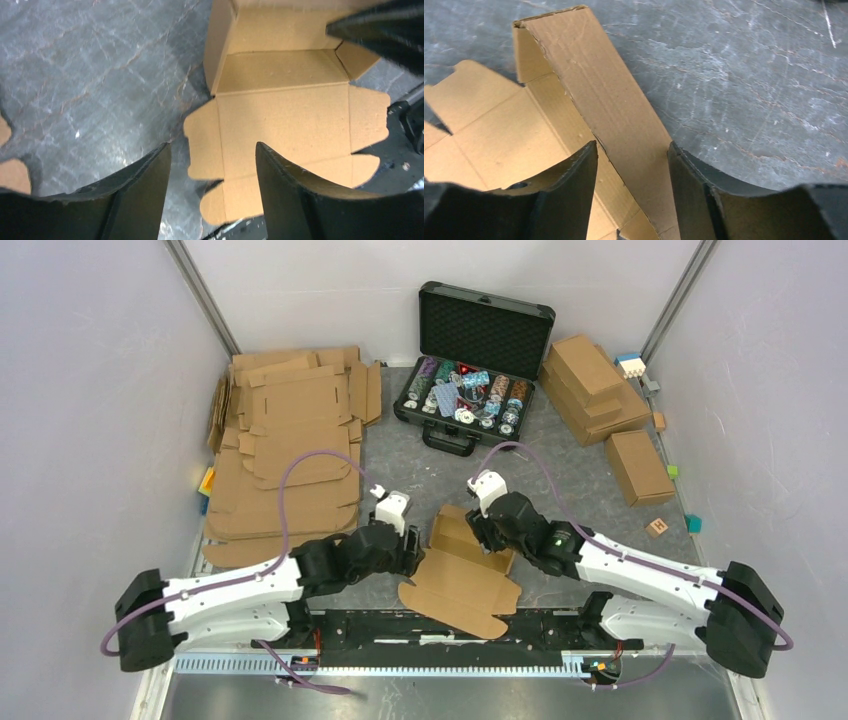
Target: Fold the paper box
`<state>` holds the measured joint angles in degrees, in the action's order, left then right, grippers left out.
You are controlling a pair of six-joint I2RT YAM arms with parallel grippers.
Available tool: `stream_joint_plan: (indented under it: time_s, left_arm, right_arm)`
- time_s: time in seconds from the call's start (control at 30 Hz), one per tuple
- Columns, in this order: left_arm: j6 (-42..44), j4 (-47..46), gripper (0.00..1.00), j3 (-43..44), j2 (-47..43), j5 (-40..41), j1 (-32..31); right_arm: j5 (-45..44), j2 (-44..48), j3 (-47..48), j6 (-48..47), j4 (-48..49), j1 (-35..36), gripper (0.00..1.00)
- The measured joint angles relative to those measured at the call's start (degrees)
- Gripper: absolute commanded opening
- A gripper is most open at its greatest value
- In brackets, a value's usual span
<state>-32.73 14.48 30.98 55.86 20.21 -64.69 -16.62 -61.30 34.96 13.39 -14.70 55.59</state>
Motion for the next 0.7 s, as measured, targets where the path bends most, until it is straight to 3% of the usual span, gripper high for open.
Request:
stream_joint_plan:
  time_s: [0.23,0.5,0.7]
  left_arm:
    - [-4.3,6.7,0.78,-1.9,-12.2,-2.9,1.8]
    - [-6.9,10.3,0.8,-1.9,-17.2,-9.4,4.5]
    - [-8.9,13.3,0.8,-1.9,-21.3,-11.7,4.7]
  right_arm:
    - [0.1,-3.6,0.3,0.3,0.5,-7.6,0.51]
    - [4.4,-8.4,0.2,1.5,2.7,-14.4,0.47]
    - [8.8,-11.3,-2.6,2.4,5.6,-20.9,0.52]
